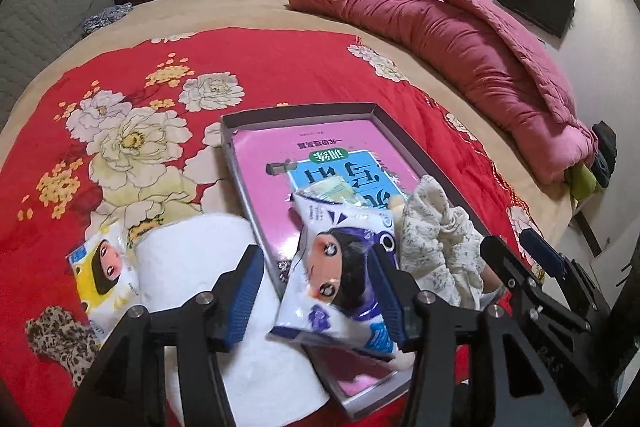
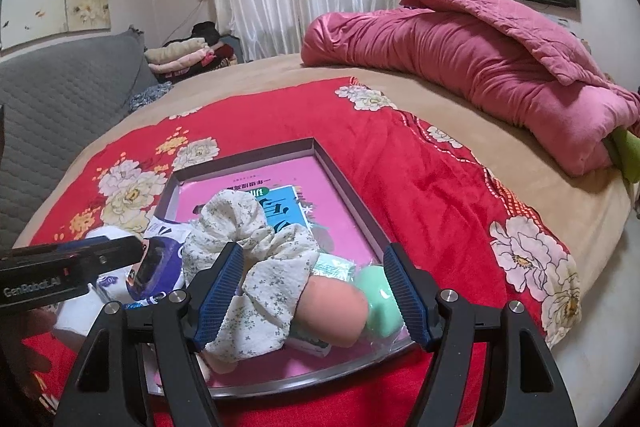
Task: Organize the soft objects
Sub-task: 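Open the left tool to release the white wipes pack onto the tray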
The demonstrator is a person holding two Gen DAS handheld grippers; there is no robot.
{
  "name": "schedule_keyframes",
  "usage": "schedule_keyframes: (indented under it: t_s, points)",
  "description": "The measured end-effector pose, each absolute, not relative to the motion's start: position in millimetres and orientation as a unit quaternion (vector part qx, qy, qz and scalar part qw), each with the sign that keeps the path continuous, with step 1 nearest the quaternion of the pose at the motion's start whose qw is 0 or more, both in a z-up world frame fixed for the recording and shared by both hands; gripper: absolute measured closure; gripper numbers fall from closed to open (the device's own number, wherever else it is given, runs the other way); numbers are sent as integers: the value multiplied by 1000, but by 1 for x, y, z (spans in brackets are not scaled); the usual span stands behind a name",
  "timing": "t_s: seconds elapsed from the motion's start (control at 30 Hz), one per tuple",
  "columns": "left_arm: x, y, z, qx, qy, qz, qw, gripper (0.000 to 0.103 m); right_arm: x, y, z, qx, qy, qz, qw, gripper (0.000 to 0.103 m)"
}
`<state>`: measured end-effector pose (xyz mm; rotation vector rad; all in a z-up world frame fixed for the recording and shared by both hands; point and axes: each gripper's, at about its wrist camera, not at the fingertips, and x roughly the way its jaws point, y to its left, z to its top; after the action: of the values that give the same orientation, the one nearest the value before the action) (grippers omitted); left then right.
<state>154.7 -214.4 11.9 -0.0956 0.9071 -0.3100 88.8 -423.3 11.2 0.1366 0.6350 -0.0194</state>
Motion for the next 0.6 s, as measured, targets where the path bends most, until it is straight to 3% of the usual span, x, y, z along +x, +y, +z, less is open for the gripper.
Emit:
schedule_keyframes:
  t_s: [0.6]
  points:
    - [145,-232,-2,-85,455,-219,859,50,90,-423,9,70,314,-12,947,29]
